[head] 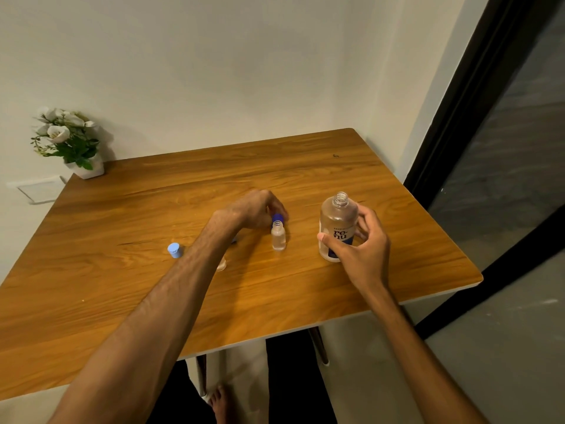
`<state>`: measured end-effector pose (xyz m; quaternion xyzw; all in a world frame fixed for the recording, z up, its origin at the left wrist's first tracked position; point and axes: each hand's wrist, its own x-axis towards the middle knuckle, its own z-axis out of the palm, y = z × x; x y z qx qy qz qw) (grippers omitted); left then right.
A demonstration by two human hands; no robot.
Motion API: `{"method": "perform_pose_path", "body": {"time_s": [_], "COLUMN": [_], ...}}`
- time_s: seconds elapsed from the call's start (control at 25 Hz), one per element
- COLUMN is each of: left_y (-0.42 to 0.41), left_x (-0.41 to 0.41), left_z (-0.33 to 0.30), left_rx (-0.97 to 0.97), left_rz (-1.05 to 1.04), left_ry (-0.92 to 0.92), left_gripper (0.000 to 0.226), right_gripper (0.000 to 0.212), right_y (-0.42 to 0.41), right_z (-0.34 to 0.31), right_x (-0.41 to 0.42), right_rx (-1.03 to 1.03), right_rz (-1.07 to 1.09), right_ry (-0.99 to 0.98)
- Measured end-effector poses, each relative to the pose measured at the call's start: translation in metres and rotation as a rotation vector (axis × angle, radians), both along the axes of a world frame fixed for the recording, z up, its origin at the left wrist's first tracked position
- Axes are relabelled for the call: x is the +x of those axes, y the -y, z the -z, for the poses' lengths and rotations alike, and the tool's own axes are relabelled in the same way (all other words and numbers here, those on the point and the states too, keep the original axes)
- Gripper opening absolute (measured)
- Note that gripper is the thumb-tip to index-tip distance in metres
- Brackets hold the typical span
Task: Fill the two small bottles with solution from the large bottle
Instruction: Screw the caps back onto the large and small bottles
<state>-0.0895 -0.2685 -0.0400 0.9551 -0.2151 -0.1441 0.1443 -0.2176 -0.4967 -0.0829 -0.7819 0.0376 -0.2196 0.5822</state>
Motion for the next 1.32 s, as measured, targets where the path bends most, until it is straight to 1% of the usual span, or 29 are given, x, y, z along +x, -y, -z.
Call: {"method": "perform_pose_path", "body": {"time_s": [0.08,0.16,0.2,0.28,0.32,0.44,0.52,0.64,0.72,0.84,1.0,1.12,1.24,1.32], "left_y": [-0.007,-0.011,-0.010,0.001,0.010,0.033,0.042,0.055,0.065,0.078,0.094,0.098,0.097,0.098], "left_x": [-0.004,-0.016,-0.025,-0.044,-0.052,-0.065,-0.066,-0.069,-0.070,-0.069,-0.067,-0.066,-0.068,-0.071], "left_z": [-0.008,-0.025,-0.038,-0.062,-0.072,-0.084,-0.080,-0.072,-0.070,-0.075,-0.079,-0.082,-0.089,-0.092], "left_rx": [-0.159,-0.422,-0.538,-0.652,-0.653,-0.553,-0.503,-0.354,-0.305,-0.237,-0.102,-0.102,-0.096,-0.145], "left_rz": [-0.113,-0.223,-0.245,-0.202,-0.157,-0.046,-0.030,-0.011,-0.014,0.011,0.056,0.138,0.196,0.211], "left_ry": [0.116,0.222,0.247,0.261,0.260,0.269,0.293,0.383,0.440,0.476,0.579,0.521,0.409,0.385], "left_gripper": [0.030,0.027,0.027,0.027,0.028,0.030,0.030,0.027,0.027,0.029,0.036,0.034,0.042,0.049], "right_gripper": [0.077,0.078,0.078,0.079,0.079,0.081,0.081,0.079,0.078,0.078,0.080,0.080,0.079,0.080], "right_y": [-0.004,-0.008,-0.010,-0.015,-0.017,-0.021,-0.021,-0.017,-0.013,-0.007,-0.002,0.003,0.006,0.005], "right_z": [-0.001,-0.003,-0.005,-0.010,-0.012,-0.016,-0.013,-0.004,0.000,0.003,0.011,0.015,0.016,0.016], "right_x": [0.001,0.004,0.006,0.011,0.013,0.017,0.017,0.016,0.015,0.016,0.016,0.018,0.020,0.019], "right_rx": [0.003,-0.002,-0.008,-0.023,-0.034,-0.076,-0.090,-0.083,-0.077,-0.060,-0.014,0.026,0.043,0.048], "right_rz": [-0.014,-0.027,-0.033,-0.043,-0.050,-0.067,-0.060,-0.038,-0.026,-0.026,-0.021,-0.030,-0.036,-0.040], "right_ry": [0.007,0.024,0.036,0.064,0.077,0.096,0.087,0.074,0.078,0.076,0.064,0.025,-0.002,-0.009]}}
